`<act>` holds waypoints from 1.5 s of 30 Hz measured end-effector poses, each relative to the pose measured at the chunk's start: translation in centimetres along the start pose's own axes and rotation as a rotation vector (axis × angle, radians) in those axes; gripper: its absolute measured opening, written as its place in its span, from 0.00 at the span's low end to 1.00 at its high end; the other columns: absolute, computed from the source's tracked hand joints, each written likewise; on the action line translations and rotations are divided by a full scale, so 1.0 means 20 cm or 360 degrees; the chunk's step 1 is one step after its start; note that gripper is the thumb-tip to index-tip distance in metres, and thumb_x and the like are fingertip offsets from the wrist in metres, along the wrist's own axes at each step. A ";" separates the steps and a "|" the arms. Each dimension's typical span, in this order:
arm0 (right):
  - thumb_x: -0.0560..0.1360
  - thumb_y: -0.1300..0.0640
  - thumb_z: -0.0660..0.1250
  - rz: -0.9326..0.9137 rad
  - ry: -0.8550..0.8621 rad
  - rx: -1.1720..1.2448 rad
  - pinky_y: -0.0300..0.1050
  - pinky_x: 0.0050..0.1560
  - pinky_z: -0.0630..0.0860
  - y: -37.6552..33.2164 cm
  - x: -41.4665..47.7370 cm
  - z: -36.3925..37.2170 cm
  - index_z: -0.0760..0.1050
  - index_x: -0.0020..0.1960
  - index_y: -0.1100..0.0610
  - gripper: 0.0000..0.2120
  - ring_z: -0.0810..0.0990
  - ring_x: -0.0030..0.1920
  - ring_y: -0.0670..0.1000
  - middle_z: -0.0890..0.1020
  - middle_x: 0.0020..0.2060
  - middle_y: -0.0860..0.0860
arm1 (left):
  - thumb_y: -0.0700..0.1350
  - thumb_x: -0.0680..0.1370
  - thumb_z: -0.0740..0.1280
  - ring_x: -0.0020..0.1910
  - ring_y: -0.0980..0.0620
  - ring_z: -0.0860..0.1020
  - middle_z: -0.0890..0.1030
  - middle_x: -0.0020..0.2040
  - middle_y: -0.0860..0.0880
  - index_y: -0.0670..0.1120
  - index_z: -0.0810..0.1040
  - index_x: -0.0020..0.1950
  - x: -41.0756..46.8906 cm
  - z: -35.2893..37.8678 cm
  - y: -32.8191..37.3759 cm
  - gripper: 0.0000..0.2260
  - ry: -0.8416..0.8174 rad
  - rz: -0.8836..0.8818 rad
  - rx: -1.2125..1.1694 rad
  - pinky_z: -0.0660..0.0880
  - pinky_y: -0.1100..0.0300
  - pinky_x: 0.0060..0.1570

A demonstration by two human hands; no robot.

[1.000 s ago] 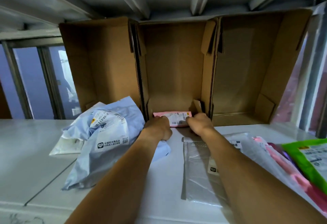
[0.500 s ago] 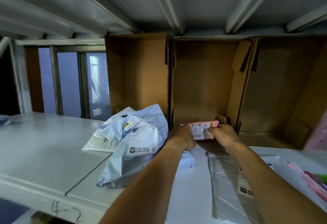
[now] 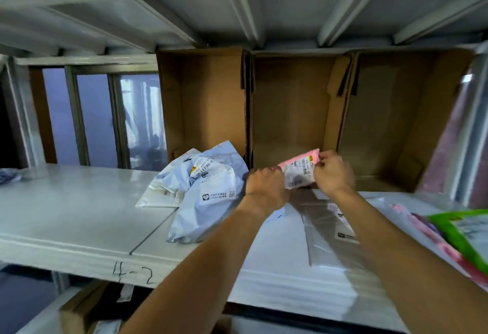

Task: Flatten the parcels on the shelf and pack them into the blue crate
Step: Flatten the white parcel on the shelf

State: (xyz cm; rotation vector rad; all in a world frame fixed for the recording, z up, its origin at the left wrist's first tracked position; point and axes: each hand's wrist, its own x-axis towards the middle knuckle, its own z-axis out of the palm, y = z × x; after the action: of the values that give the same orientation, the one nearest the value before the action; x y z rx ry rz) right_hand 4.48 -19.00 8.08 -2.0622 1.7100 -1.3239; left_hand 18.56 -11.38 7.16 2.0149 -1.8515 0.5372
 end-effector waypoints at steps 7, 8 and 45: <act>0.80 0.55 0.66 -0.0154 0.0103 -0.0019 0.45 0.40 0.82 0.00 -0.29 -0.25 0.72 0.66 0.50 0.15 0.83 0.52 0.56 0.83 0.57 0.55 | 0.55 0.76 0.67 0.64 0.40 0.74 0.76 0.64 0.42 0.46 0.71 0.70 -0.26 -0.05 0.03 0.25 -0.0004 0.0129 -0.0296 0.70 0.48 0.64; 0.80 0.55 0.66 -0.0183 0.0097 -0.0014 0.45 0.41 0.82 0.01 -0.33 -0.27 0.72 0.66 0.49 0.15 0.83 0.52 0.56 0.83 0.57 0.54 | 0.55 0.76 0.67 0.65 0.40 0.73 0.75 0.65 0.41 0.45 0.70 0.70 -0.28 -0.06 0.04 0.25 -0.0003 0.0146 -0.0324 0.70 0.47 0.64; 0.79 0.39 0.60 -0.0118 -0.0221 -0.0663 0.52 0.63 0.68 0.21 -0.95 -0.53 0.82 0.51 0.57 0.22 0.73 0.59 0.56 0.77 0.55 0.54 | 0.44 0.82 0.58 0.59 0.44 0.77 0.79 0.65 0.44 0.52 0.72 0.72 -0.58 -0.06 0.22 0.18 -0.0307 -0.0074 -0.0968 0.74 0.54 0.56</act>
State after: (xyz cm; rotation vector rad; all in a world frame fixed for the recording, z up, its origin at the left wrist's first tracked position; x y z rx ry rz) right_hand -5.08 0.11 1.99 -2.3875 1.9957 -0.8682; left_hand 13.27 -1.25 2.42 1.7216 -1.7794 -0.2281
